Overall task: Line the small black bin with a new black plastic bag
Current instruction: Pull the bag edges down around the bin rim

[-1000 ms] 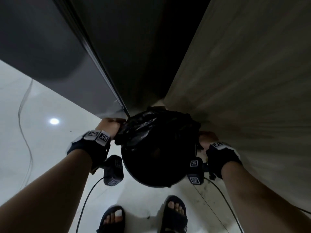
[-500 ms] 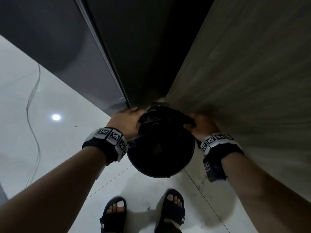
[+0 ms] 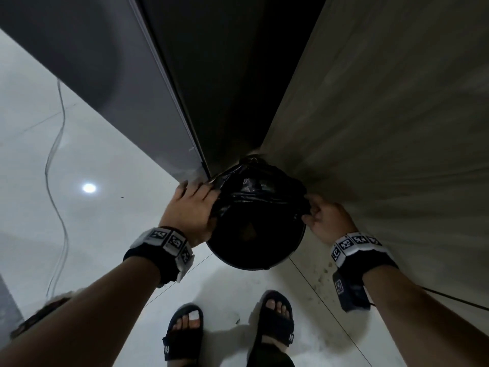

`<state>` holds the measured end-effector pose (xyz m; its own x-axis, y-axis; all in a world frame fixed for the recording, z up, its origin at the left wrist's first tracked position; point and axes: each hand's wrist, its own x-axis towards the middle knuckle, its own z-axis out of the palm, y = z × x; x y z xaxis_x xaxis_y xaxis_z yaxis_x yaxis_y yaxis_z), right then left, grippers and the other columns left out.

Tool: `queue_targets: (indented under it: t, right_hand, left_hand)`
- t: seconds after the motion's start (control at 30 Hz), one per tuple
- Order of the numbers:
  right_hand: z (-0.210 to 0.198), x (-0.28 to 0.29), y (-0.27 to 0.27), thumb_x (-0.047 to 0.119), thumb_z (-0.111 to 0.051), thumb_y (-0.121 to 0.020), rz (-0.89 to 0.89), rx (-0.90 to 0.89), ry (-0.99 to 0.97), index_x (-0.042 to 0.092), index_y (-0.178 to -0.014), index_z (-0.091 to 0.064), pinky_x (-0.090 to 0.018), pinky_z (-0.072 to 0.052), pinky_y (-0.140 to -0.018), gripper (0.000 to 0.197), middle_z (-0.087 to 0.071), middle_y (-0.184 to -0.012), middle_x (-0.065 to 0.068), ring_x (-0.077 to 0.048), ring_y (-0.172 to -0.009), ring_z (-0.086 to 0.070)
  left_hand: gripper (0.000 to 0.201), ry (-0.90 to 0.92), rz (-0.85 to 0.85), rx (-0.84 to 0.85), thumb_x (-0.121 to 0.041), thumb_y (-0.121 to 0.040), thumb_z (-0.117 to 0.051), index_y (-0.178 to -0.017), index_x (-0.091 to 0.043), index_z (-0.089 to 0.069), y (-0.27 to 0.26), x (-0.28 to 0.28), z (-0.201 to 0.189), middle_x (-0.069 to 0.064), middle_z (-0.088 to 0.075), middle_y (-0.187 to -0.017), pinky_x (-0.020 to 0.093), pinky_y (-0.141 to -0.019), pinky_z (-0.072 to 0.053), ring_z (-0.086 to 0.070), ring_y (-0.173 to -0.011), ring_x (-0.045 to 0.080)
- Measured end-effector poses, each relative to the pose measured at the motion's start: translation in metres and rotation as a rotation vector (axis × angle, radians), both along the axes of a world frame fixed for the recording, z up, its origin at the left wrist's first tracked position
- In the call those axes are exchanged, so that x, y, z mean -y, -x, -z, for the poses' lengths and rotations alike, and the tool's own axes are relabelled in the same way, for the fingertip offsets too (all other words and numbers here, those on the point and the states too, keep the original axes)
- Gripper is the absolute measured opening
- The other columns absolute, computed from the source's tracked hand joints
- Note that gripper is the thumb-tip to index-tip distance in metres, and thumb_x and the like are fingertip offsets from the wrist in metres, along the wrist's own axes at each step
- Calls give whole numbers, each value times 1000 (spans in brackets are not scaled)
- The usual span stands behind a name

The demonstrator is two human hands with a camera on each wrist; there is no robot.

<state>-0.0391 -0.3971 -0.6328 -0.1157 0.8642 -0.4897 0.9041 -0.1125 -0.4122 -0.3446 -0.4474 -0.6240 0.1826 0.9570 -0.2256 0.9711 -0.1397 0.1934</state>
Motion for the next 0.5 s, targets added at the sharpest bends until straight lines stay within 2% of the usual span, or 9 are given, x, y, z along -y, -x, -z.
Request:
queue_targets:
  t: [0.07, 0.13, 0.2, 0.23, 0.3, 0.37, 0.43, 0.47, 0.5]
  right_hand:
    - [-2, -1, -2, 20, -63, -82, 46, 29, 31, 17, -111, -65, -26, -47, -70, 29, -69, -89, -9, -27, -83, -63]
    - [0, 4, -8, 17, -65, -81, 75, 22, 37, 14, -94, -72, -31, -52, -74, 14, -72, -90, -11, -29, -87, -66]
    - [2, 14, -11, 14, -66, -79, 44, 16, 71, 15, -84, -73, -34, -54, -76, 8, -68, -85, -6, -28, -87, -66]
    - [3, 19, -12, 14, -66, -77, 19, 22, 81, 16, -80, -72, -33, -54, -76, 6, -65, -85, -4, -27, -86, -66]
    - [7, 25, -13, 14, -66, -75, -1, 33, 130, 21, -73, -69, -30, -51, -74, 7, -60, -85, -1, -26, -87, -65]
    - [4, 28, -10, 18, -66, -76, -46, 97, 174, 21, -72, -68, -27, -46, -73, 5, -54, -84, 2, -27, -91, -63]
    - [-3, 29, -7, 19, -67, -72, -114, 161, 13, 22, -72, -61, -29, -43, -75, 6, -51, -86, 1, -28, -94, -59]
    - [-10, 30, -4, 18, -68, -68, -124, 153, -111, 22, -78, -57, -31, -43, -78, 15, -53, -90, -1, -29, -96, -56]
    - [-15, 31, -1, 18, -68, -65, -128, 123, -211, 22, -91, -57, -34, -44, -84, 29, -54, -98, -4, -29, -100, -52]
  left_hand:
    - [42, 42, 73, -106, -29, -75, -45, -108, -13, -66, 5, 5, 1, 7, -72, -98, 50, -105, -42, -67, -96, 31]
    - [33, 22, 95, -175, -17, -62, -62, -94, -11, -70, 12, 13, 0, 7, -73, -82, 52, -101, -45, -71, -81, 31]
    - [29, -21, 144, -224, -9, -52, -70, -80, -13, -69, 17, 24, 0, 5, -69, -74, 52, -102, -46, -69, -78, 31]
    - [22, -47, 160, -239, -9, -56, -69, -77, -14, -68, 18, 30, 1, 4, -66, -74, 54, -104, -43, -67, -80, 30]
    - [10, -51, 164, -238, -16, -66, -65, -76, -16, -66, 20, 42, 2, 2, -64, -76, 57, -109, -35, -64, -85, 29]
    - [14, 7, 155, -273, -27, -71, -63, -79, -17, -69, 20, 51, -2, 2, -64, -83, 59, -112, -27, -63, -93, 29]
    - [34, 22, 140, -304, -40, -68, -67, -91, -15, -71, 17, 55, -9, 8, -64, -102, 61, -111, -26, -59, -107, 32]
    - [50, 16, 131, -298, -46, -65, -68, -103, -14, -68, 14, 55, -13, 11, -61, -114, 62, -111, -25, -56, -115, 34]
    - [65, 4, 135, -280, -52, -63, -68, -116, -14, -63, 11, 55, -15, 13, -57, -126, 61, -112, -24, -52, -122, 36]
